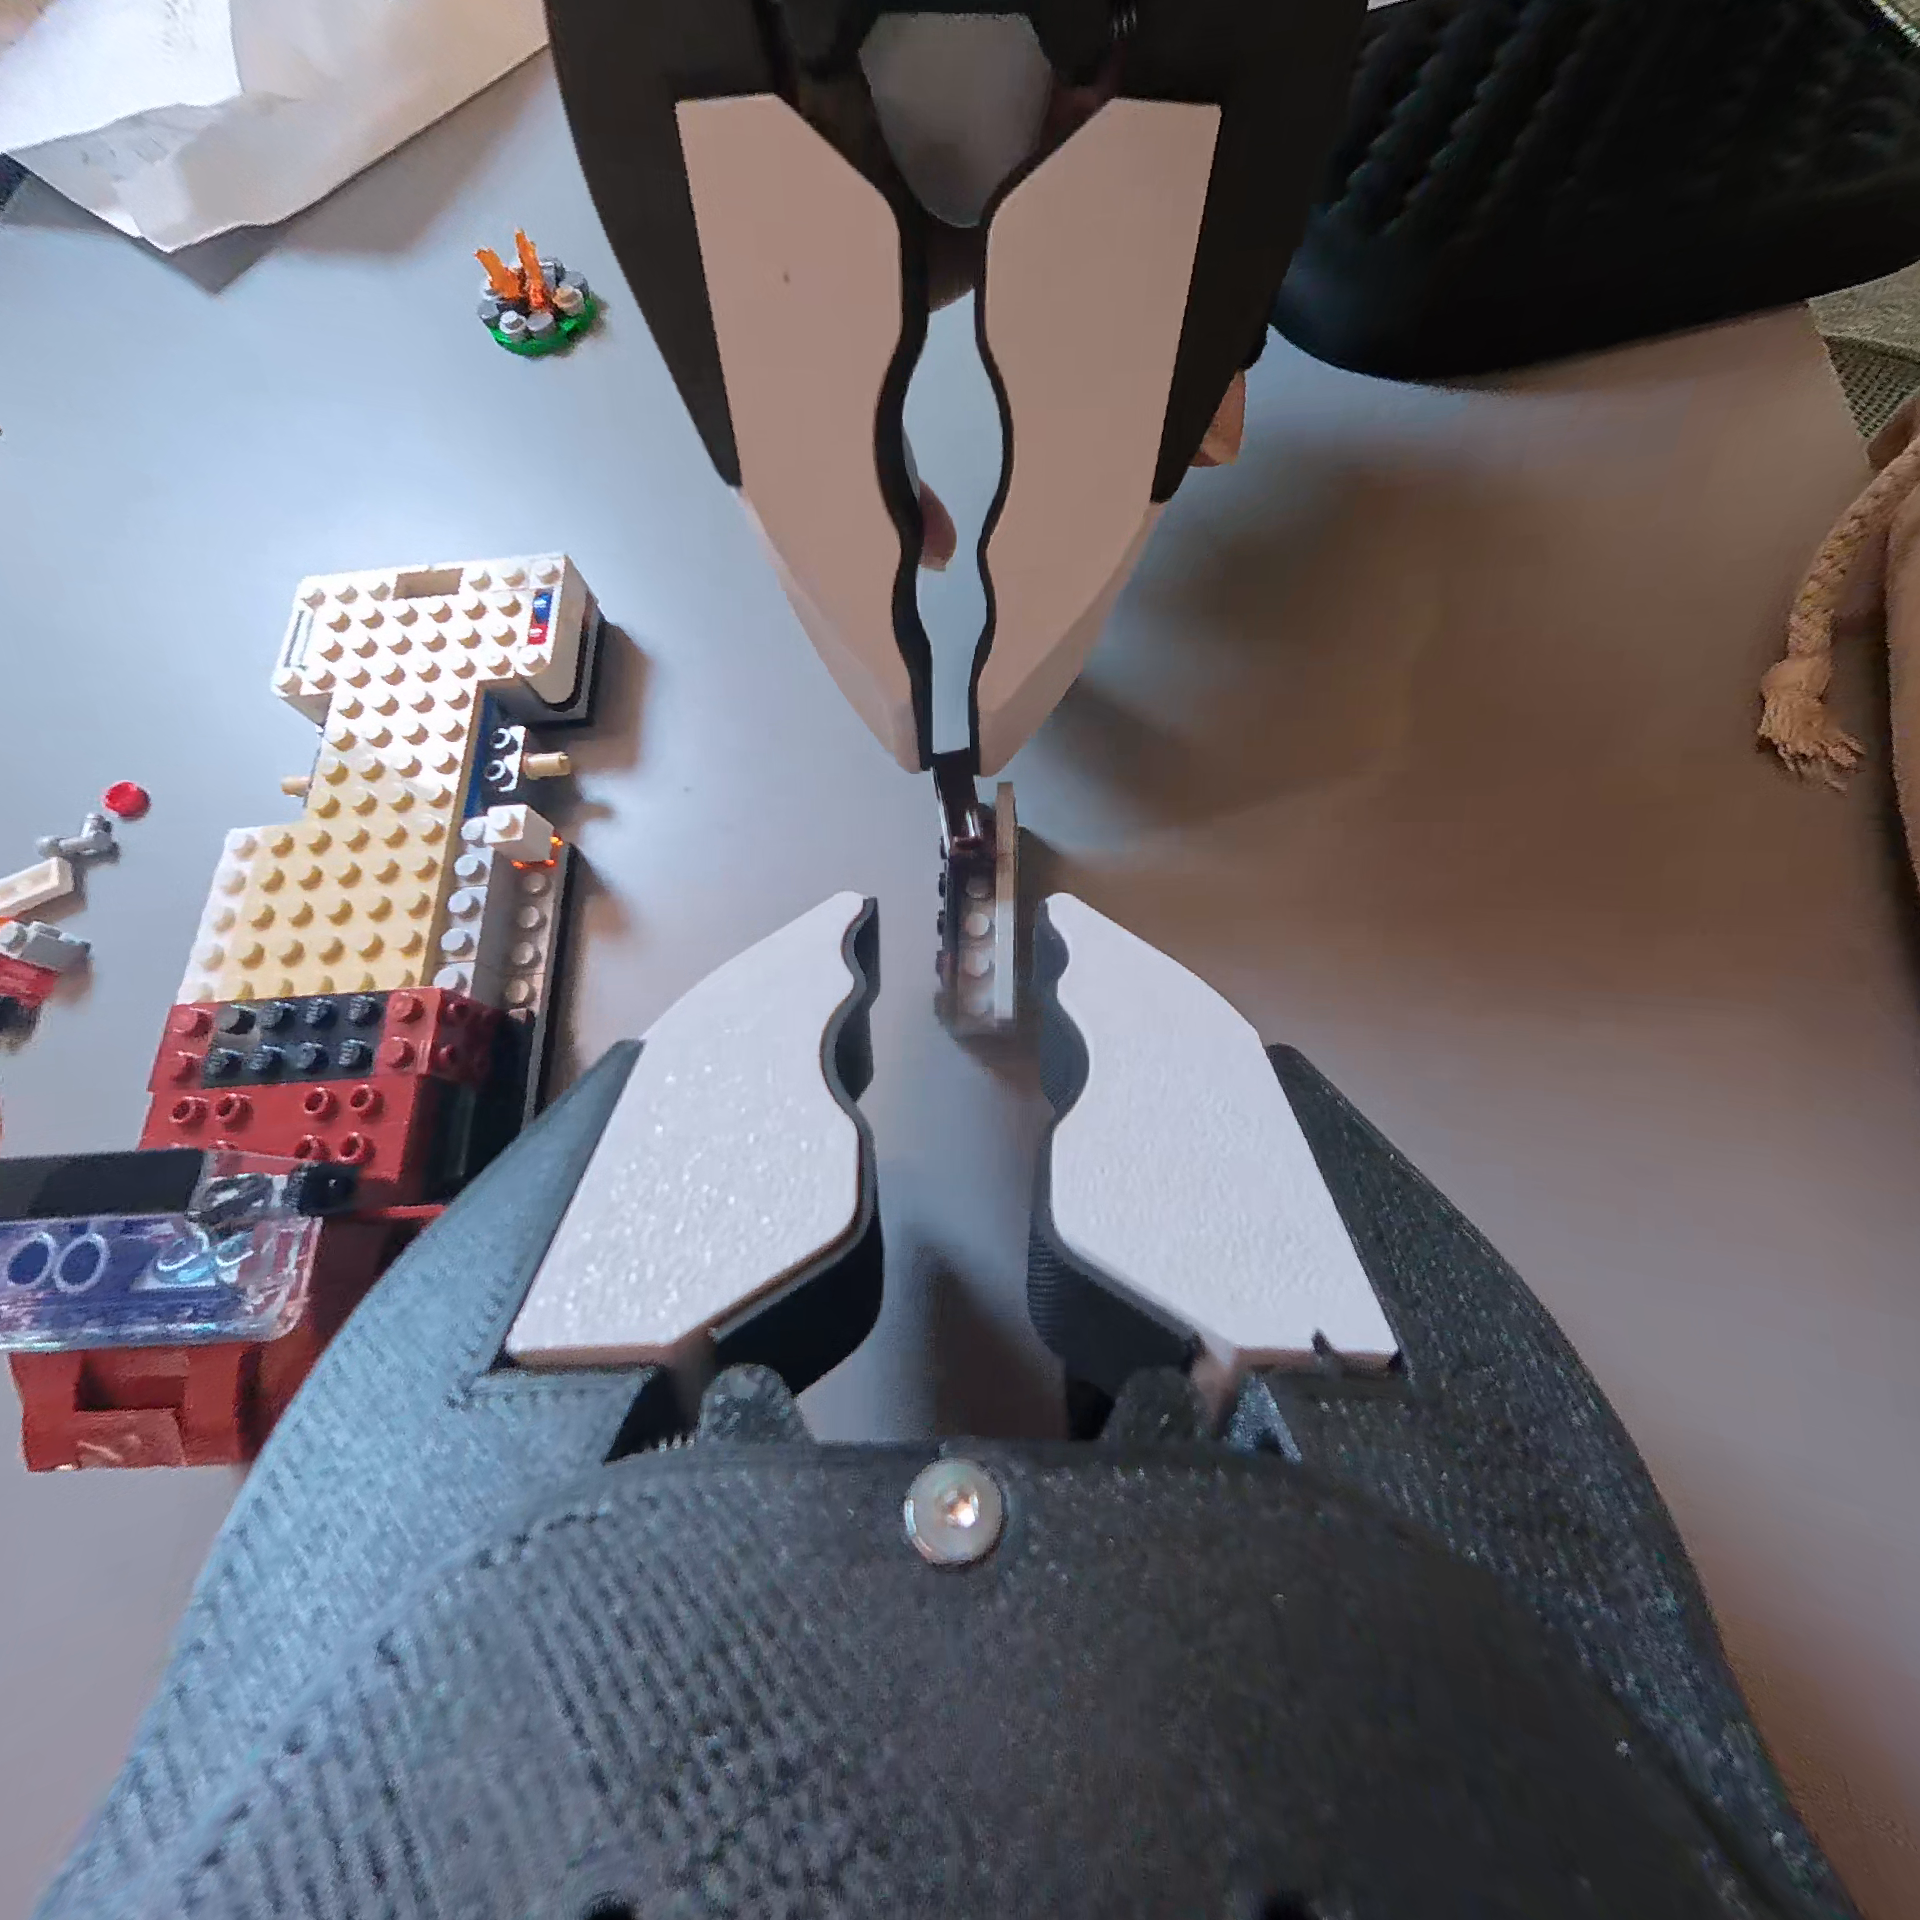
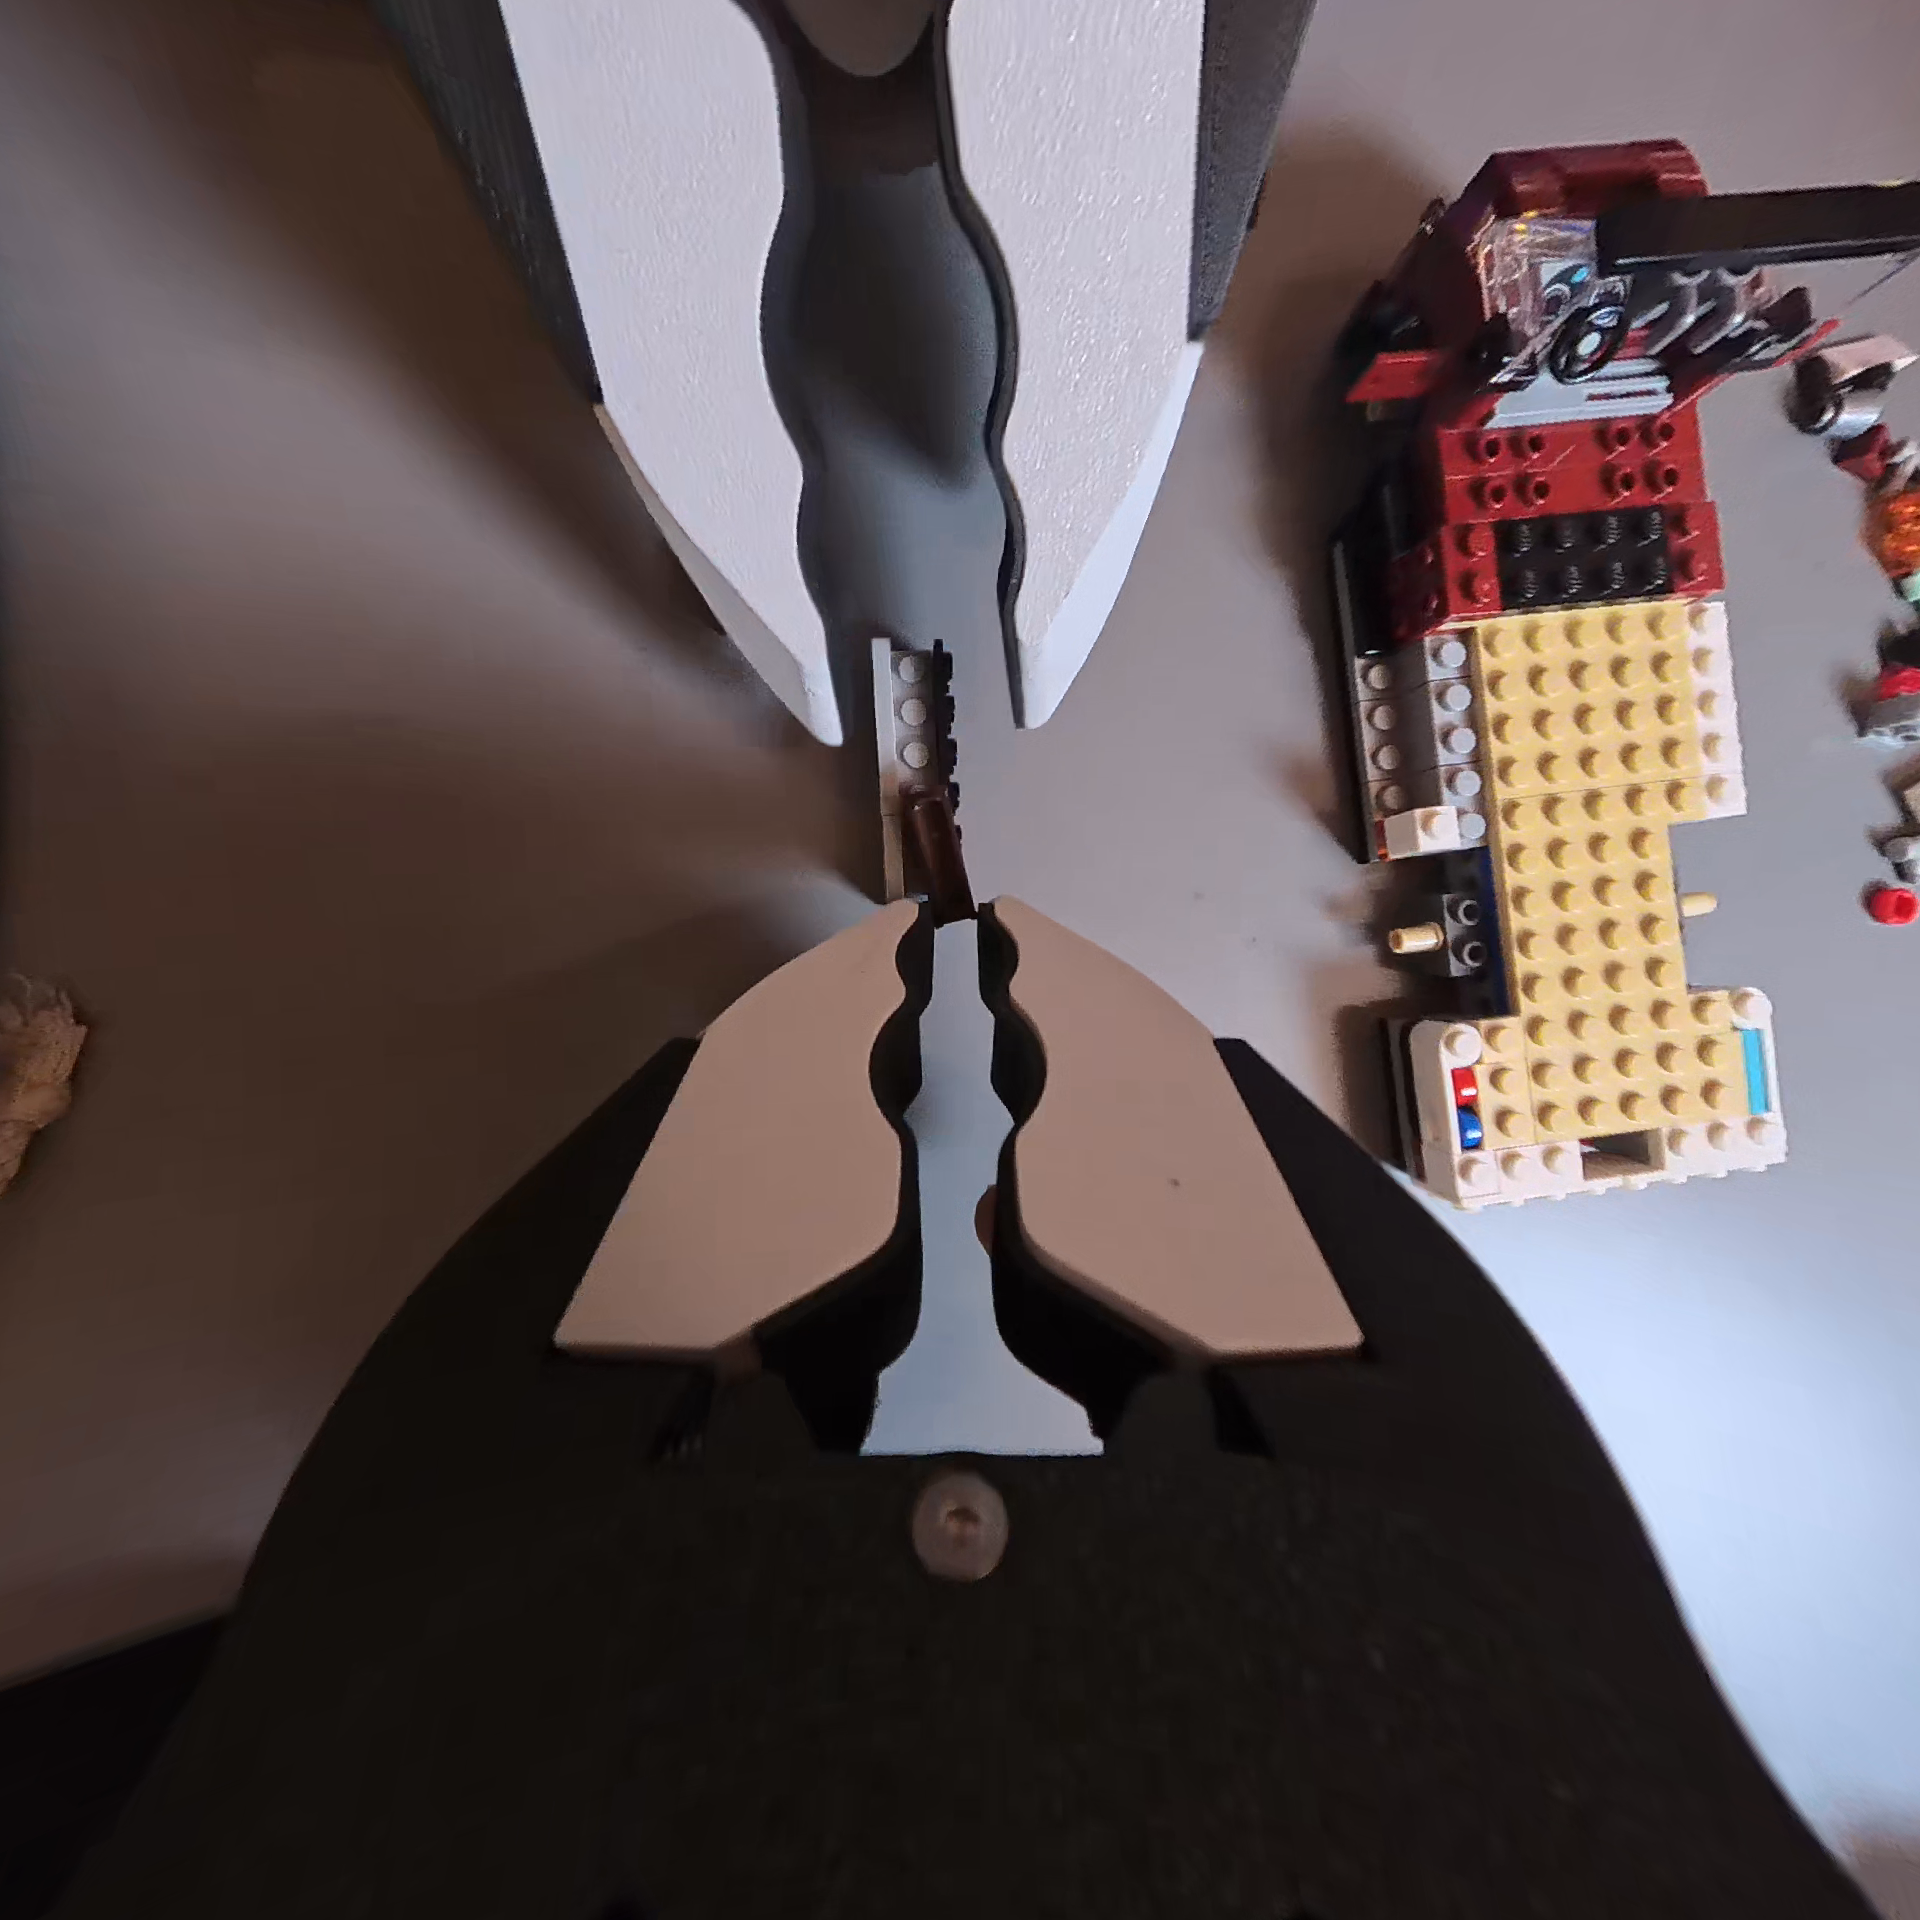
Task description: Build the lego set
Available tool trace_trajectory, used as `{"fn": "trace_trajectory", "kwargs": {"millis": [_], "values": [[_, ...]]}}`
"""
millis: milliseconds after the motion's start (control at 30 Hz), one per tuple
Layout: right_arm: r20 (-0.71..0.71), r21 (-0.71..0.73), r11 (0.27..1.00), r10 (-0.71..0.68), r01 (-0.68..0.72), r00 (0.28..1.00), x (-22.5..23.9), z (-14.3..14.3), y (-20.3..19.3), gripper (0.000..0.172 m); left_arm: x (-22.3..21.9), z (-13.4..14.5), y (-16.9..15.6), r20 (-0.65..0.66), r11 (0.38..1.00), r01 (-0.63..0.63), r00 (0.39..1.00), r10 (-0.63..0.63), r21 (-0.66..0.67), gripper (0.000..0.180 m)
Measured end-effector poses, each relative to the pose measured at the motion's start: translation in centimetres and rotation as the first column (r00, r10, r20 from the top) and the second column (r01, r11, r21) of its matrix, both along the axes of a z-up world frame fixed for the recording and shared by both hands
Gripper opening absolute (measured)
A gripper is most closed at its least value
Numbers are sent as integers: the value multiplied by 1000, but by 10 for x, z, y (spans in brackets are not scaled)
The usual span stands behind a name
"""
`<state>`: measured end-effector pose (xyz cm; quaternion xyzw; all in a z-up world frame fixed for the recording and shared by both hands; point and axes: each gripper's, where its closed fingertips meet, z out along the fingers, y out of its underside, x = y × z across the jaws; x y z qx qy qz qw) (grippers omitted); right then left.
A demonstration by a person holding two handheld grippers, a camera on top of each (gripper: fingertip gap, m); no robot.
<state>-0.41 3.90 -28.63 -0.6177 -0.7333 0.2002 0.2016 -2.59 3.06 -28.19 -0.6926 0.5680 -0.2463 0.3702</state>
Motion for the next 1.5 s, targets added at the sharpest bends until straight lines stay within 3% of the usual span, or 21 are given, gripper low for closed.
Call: {"fn": "trace_trajectory", "kwargs": {"millis": [467,1067,1500], "values": [[75,-60,995,-72,76,995,-2,0,-5,8,10,1,-2,13,1000,0,1000,-1,26,8],[-92,-138,990,25,-38,995,-3,6,-8,11,9,1,-4,16,999,43,999,-42,-16,8],[-54,-150,988,30,-38,998,-7,3,-7,5,6,-2,-2,8,999,26,1000,-26,-37,8]]}}
